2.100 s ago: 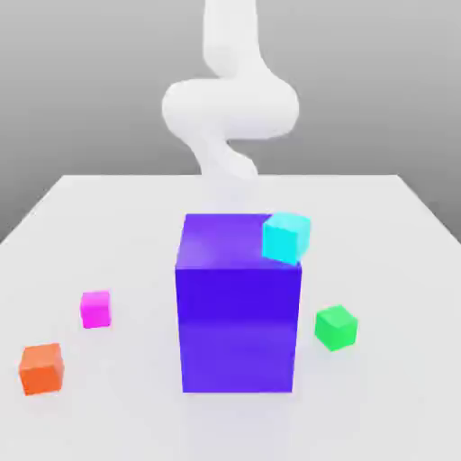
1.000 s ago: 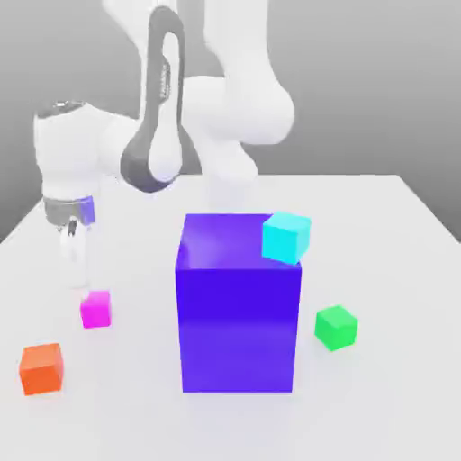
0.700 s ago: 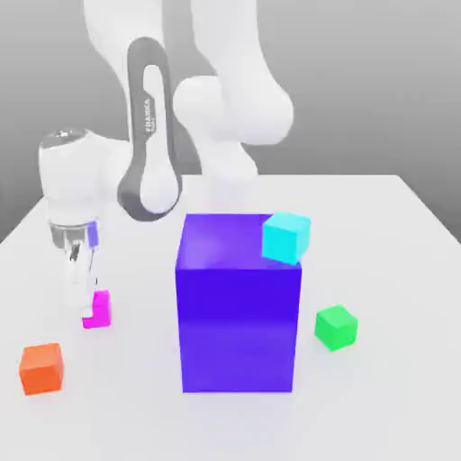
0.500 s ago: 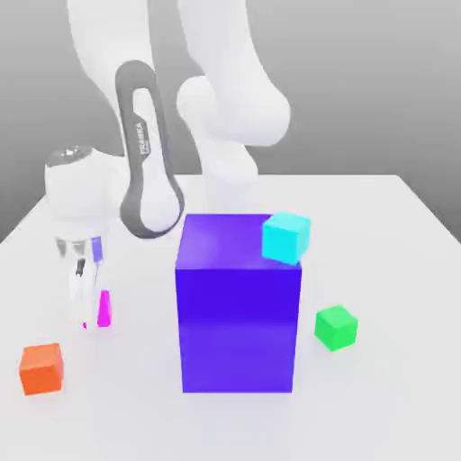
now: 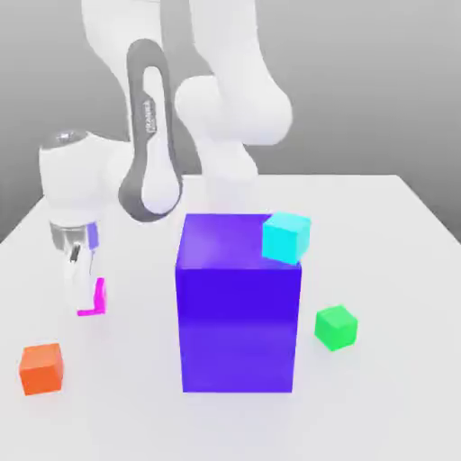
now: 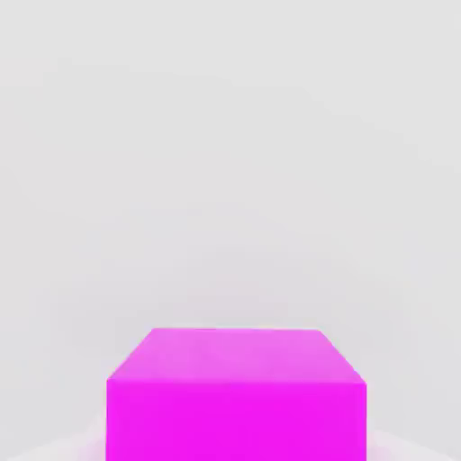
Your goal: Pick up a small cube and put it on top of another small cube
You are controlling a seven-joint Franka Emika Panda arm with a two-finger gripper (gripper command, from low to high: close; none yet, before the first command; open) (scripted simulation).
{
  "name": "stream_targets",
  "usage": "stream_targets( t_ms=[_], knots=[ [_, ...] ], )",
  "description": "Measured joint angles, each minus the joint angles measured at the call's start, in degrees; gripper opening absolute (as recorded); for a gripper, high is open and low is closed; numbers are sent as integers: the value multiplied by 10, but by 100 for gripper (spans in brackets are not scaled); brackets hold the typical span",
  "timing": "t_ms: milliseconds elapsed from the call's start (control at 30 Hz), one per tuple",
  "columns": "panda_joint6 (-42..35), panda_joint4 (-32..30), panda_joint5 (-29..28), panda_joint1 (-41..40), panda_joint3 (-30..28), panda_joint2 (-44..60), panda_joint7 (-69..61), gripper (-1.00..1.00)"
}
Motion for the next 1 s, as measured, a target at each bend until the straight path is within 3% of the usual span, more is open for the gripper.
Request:
stream_targets(
  t_ms=[133,233,633,867,1000],
  knots=[
    [-39,-13,-22,-12,3,-50,11,-100],
    [-58,4,4,35,27,-64,17,-100],
    [-106,189,107,285,145,-6,-124,-100],
    [-117,275,46,342,193,40,-308,-100],
    [-123,258,-4,358,209,27,-386,-100]
  ],
)
